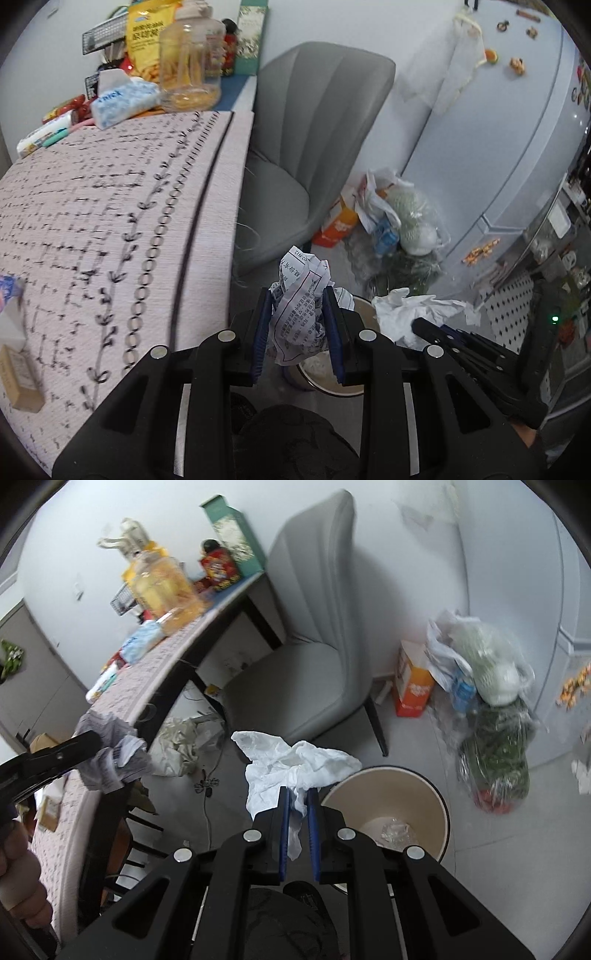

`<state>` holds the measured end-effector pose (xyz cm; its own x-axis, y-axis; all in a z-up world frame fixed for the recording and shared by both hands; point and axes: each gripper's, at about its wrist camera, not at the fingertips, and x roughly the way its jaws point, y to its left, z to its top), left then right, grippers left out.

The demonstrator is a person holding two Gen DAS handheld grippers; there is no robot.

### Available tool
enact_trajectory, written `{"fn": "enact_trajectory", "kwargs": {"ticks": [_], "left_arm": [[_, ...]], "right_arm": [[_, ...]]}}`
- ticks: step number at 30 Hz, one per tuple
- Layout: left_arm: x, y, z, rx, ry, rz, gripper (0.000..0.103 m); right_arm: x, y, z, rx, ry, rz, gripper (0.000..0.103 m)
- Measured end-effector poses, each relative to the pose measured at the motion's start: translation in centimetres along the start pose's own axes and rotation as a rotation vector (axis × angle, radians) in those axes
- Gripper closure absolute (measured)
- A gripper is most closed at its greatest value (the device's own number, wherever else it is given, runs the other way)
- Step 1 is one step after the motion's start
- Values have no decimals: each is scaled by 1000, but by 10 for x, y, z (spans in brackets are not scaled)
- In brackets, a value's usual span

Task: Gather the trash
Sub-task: 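Carry the tissue and the printed paper over the white bin, then open the right tool to drop the tissue while the left tool releases the paper into the bin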

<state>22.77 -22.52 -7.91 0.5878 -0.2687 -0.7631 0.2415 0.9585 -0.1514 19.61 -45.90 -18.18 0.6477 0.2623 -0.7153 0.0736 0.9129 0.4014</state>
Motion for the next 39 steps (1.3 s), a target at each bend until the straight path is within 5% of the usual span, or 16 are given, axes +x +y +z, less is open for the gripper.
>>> {"fn": "enact_trajectory", "kwargs": {"ticks": [2,6,20,33,37,39], "left_arm": [[8,-5,1,7,18,0,75],[25,-16,2,20,54,-3,75],[75,-73,-8,87,169,-89,74],[98,-108,-3,136,178,-224,17],[82,-99,2,143,151,-209,11],[71,-89,6,126,124,-193,6]], "right_arm": [[9,-10,-2,20,14,-4,86],[18,-29,-7,60,19,2,43],[-30,-83,-13,149,-36,-55,35],[-61,-108,-16,223,-70,-151,35],[-67,-101,-15,228,-81,-149,33],[-68,-95,-13,222,-84,-148,22]]}}
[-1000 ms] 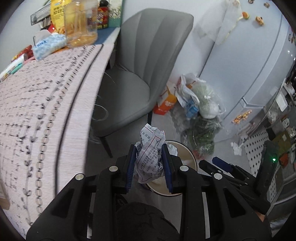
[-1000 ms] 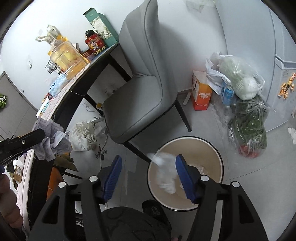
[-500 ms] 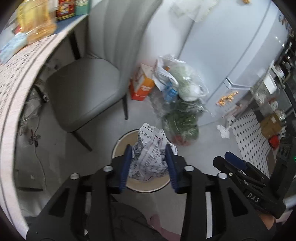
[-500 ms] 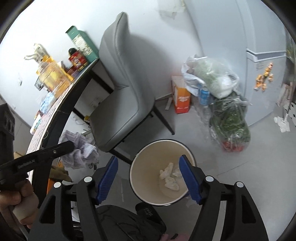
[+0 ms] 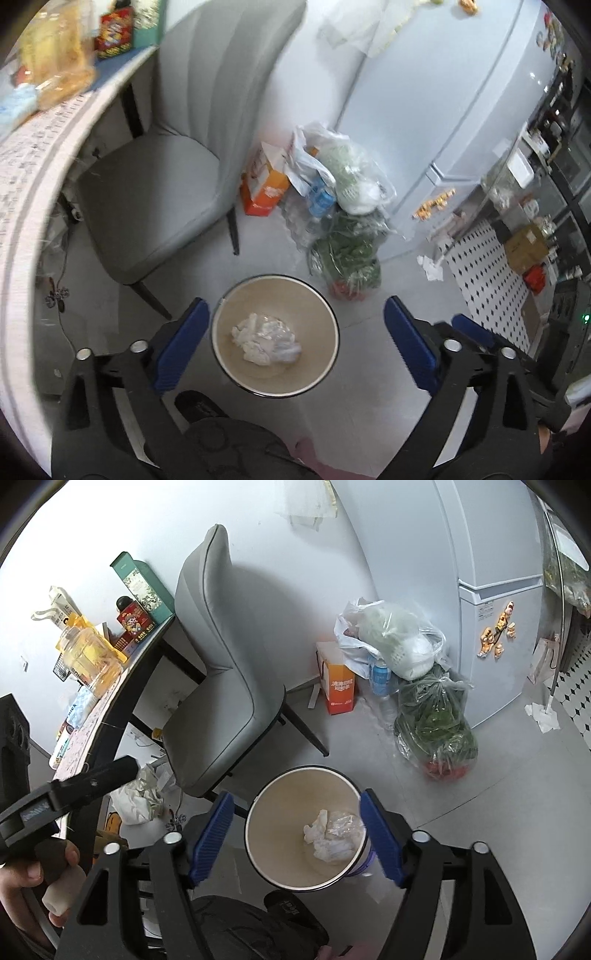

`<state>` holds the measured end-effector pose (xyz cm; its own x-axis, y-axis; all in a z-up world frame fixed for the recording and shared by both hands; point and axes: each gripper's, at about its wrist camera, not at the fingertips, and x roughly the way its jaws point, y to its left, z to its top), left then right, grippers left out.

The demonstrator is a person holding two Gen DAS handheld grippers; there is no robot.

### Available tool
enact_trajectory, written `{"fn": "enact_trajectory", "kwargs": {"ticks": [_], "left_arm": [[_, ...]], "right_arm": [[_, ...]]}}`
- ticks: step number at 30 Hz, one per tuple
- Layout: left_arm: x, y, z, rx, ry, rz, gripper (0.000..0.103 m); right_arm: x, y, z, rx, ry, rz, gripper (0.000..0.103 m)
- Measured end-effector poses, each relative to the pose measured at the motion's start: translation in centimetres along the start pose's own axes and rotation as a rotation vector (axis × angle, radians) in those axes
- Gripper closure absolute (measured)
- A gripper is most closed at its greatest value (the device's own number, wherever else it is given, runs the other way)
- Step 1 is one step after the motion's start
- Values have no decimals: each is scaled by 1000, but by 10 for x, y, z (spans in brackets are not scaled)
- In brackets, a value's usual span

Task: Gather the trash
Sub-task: 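Open the right tool to drop the tissue while the left tool releases the paper into the bin, then move both open tools back over the table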

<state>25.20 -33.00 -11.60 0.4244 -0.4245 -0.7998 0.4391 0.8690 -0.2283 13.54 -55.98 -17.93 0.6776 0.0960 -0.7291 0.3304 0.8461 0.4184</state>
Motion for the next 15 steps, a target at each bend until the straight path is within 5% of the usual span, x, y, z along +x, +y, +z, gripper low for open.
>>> {"fn": "enact_trajectory", "kwargs": {"ticks": [6,15], "left_arm": [[-46,33,3,-64,-72,62,6],[-126,79,-3,-121,-194,139,6]], "right_arm": [[-10,38,2,-40,-38,31,9],[-33,116,3,-152,-77,97,8]]}}
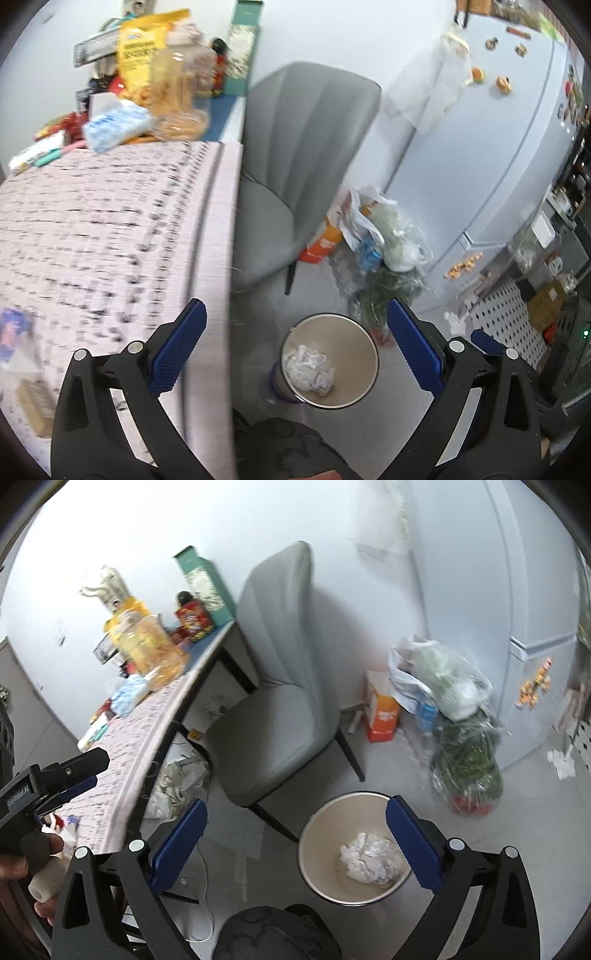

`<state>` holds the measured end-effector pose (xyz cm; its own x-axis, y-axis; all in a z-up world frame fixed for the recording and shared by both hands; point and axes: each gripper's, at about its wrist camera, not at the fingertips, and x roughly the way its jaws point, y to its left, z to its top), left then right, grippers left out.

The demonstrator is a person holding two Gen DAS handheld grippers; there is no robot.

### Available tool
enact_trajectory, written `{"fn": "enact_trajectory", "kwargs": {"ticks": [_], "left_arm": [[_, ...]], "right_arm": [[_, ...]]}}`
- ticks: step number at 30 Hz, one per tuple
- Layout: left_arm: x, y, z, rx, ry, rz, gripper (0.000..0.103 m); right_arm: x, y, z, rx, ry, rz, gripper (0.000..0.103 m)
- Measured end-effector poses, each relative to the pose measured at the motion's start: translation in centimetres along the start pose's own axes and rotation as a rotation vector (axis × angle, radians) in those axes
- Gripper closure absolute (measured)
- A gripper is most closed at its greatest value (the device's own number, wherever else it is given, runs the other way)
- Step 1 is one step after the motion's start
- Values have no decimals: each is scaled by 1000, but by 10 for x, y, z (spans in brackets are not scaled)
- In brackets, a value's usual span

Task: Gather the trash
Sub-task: 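Move both open tools back over the table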

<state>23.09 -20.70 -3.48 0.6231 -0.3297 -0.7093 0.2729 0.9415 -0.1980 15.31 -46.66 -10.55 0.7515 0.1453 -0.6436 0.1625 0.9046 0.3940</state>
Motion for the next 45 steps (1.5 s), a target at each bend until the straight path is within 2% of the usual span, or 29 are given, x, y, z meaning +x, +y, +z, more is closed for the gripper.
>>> {"fn": "enact_trajectory", "kwargs": {"ticks": [15,29,37,45], "left_arm": [[-99,78,-15,-92,-154,93,6],[-156,152,-50,-217,-207,207,6],[-174,193,-82,-315,-205,266,6],[-184,232,-111,-414,-189,339,6]], "right_arm": [[-32,124,-2,-181,-31,121,8],[-33,209,-27,-317,8,232,8],[-18,255,-50,-407,65,297,8],[9,301,-82,-493,186,362,19]]}}
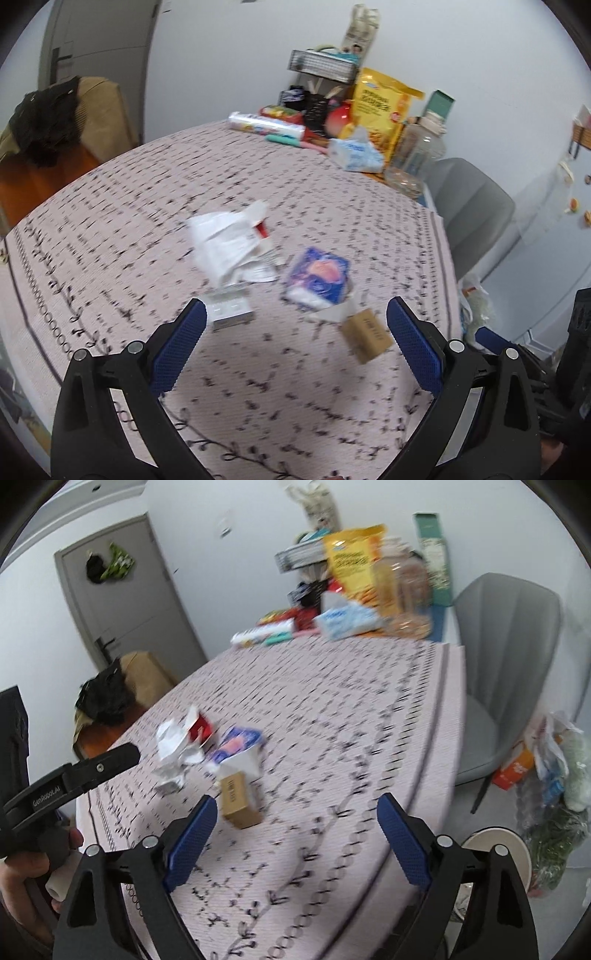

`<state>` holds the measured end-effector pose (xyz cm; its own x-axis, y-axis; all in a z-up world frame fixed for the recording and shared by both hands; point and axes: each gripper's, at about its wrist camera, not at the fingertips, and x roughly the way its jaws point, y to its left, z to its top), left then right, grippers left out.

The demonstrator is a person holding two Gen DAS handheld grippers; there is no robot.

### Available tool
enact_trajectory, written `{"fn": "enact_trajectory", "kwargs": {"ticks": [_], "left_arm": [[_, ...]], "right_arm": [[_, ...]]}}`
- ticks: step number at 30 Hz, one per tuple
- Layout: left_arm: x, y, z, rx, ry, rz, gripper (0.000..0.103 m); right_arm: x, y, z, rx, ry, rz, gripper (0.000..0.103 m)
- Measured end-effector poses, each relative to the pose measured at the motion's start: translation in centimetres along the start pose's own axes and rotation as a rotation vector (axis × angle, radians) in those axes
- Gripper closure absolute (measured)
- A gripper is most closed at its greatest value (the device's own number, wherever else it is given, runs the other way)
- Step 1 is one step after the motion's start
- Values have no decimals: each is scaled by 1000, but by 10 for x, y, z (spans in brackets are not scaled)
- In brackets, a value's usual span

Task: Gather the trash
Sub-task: 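Move both open tools back over the table, then close the right tool on the small brown cardboard box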

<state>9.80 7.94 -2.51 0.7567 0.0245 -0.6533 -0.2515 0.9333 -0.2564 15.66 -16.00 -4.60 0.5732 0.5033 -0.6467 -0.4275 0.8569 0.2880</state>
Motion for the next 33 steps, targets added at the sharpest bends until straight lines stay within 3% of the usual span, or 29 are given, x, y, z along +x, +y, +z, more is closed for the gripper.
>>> {"fn": "enact_trajectory", "kwargs": {"ticks": [3,10,11,14,28,33], "left_arm": [[2,12,-2,-24,7,22,6],[9,38,-8,-79,17,63,6],[11,41,-9,-84,20,67,6],[16,49,-12,-98,35,72,6],[49,54,-20,-113,86,68,6],[67,43,-18,-67,94,132,6]], "right_arm": [[16,17,-2,-51,57,36,27],[53,38,0,-94,118,59,32],[58,39,1,-91,127,62,37],[74,38,0,-66,188,104,75],[37,12,-5,-35,128,91,76],[25,-6,-4,-15,112,70,76]]}}
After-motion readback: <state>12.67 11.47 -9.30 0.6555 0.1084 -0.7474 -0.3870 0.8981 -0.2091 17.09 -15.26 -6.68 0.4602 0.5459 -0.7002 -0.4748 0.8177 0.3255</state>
